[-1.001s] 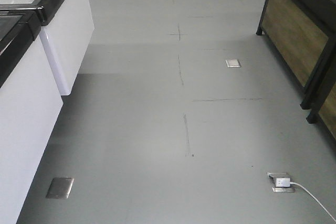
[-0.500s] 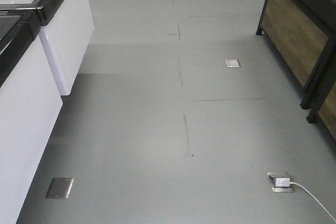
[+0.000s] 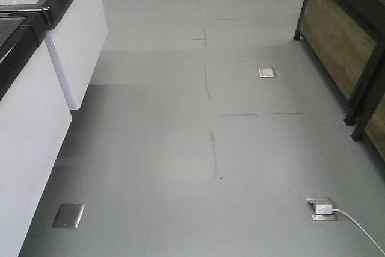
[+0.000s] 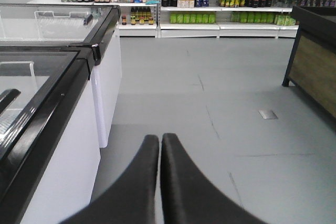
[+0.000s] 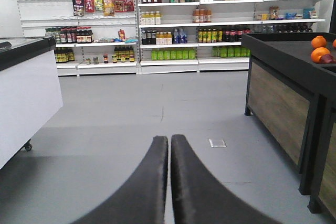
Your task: Left arm holds basket, right arm returns cookies
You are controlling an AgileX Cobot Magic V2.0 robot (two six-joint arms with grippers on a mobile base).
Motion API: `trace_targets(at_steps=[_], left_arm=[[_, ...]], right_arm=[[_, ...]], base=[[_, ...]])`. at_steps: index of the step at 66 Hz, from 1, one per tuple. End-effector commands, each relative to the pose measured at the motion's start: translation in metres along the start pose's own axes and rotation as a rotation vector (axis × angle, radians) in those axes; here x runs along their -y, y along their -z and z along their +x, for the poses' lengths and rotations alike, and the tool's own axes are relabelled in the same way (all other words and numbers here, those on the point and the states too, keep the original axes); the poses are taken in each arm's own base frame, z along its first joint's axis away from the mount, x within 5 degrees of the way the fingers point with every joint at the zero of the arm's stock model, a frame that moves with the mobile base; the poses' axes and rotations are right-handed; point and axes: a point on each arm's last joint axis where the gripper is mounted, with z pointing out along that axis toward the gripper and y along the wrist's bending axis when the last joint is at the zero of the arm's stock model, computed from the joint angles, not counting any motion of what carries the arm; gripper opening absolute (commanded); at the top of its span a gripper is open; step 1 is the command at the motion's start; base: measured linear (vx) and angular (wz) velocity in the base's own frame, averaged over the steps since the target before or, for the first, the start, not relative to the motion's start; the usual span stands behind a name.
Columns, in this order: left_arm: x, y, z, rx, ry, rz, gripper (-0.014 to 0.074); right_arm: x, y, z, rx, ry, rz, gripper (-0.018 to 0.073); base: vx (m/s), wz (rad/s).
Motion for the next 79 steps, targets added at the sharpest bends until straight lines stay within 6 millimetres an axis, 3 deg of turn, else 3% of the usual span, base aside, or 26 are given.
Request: trace_targets(at_steps=[1,25,40,48,65,71,79], left_arm=[[0.0010,-0.0047,-0.0160,0.074,-0.001,0.009,-0.0007],[0.0014,-0.0055,-0.0170,0.087,0.092,0.017,0.0004],[0.0014,-0.0054,-0.0179,0.098,0.043,0.015,0.0031],[0.0014,-0.0053,-0.0182,0.098,-0.002,0.013,0.0107],[0.0016,-0.0051,-0.0199,0.117,-0.028,0.013,0.0418],[0.0018,-0.0048,-0.0223,0.143,-0.007,0.016,0.0471],[0.0016,-0.0051,-0.0201,0.119,0.067,0.019,0.0478]], right_arm=[[-0.0002,0.0010,-0.0062,0.079,0.011,0.000,-0.0008],[-0.0002,0.0010,-0.0062,0.079,0.011,0.000,-0.0008],[-0.0002,0.0010,-0.0062,0.079,0.011,0.000,-0.0008],[-0.0002,0.0010,-0.0062,0.079,0.011,0.000,-0.0008],[-0.0002,0.0010,-0.0062,0.079,0.011,0.000,-0.0008],[-0.0002,0.0010,-0.0062,0.079,0.011,0.000,-0.0008],[-0.0002,0.0010,-0.0062,0.079,0.011,0.000,-0.0008]], base=[[0.00,0.00],[0.00,0.00],[0.00,0.00],[0.00,0.00],[0.00,0.00],[0.00,0.00],[0.00,0.00]])
